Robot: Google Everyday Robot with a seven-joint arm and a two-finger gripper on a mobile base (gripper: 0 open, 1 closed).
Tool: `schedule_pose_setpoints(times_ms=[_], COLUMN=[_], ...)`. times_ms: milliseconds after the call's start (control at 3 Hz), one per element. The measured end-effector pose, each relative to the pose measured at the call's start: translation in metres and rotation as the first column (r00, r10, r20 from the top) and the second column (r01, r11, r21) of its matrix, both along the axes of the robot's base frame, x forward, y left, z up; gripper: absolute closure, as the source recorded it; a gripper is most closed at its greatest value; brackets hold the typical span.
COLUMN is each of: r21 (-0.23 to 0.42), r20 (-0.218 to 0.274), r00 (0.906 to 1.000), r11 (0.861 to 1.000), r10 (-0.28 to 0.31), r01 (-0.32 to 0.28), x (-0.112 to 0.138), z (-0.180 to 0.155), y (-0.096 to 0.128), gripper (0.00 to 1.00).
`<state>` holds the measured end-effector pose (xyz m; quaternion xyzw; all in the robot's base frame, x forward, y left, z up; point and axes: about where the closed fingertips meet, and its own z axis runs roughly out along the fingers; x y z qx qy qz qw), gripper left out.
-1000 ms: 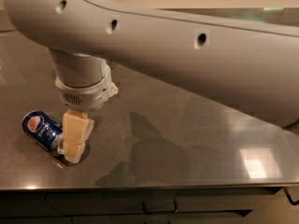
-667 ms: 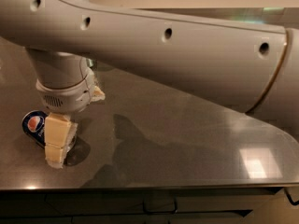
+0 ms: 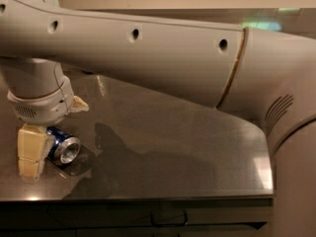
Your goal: Pick pepsi can
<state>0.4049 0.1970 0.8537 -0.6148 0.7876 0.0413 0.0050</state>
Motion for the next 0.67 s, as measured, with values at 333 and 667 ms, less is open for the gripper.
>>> schedule_pose_setpoints(times_ms=[333,667], r21=[0.021,0.038], r20=[0.015,0.035], r00=[0.9999,0.9994], r11=[1.0,0.999], r10=[0.005,-0.002], r01=[-0.005,0.0], x=[0.006,0.014], z=[-0.003,-0.004], y=[0.019,0.031], gripper=[0.0,0.0])
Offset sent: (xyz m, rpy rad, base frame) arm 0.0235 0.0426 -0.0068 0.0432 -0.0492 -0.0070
